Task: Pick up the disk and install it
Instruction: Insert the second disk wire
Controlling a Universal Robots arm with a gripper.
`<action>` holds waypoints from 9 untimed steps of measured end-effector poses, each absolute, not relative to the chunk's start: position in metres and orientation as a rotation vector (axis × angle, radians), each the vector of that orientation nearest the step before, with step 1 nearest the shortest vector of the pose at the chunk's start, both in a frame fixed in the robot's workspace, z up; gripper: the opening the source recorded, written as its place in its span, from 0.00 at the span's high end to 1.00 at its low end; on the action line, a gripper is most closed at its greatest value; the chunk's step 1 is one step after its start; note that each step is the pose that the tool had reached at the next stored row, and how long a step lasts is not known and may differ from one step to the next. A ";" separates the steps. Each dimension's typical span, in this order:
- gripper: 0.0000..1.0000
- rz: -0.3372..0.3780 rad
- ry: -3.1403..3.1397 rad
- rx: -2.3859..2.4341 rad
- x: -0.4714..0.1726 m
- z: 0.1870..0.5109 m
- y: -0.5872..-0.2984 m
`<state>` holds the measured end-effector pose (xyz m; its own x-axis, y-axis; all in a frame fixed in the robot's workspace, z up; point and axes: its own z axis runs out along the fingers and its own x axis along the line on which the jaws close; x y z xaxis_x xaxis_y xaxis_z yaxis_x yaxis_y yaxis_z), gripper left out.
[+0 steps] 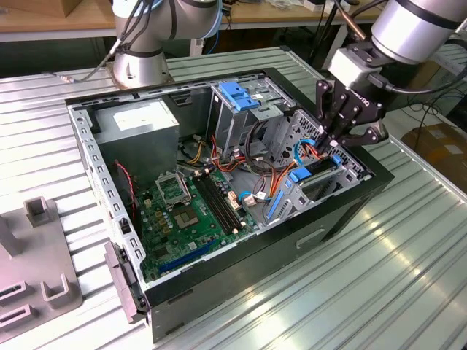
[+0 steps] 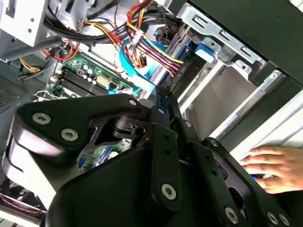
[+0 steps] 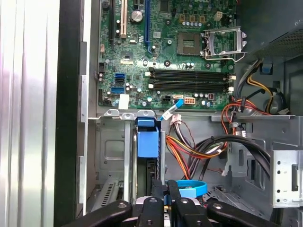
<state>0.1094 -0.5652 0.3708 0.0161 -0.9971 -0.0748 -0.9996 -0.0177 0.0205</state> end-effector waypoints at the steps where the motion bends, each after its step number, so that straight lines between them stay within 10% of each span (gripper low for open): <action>1: 0.84 0.106 2.174 -2.211 0.109 0.371 -0.567; 9: 0.84 0.109 2.173 -2.210 0.109 0.371 -0.573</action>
<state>0.1090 -0.5731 0.3707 0.0161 -0.9968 -0.0788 -0.9996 -0.0177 0.0203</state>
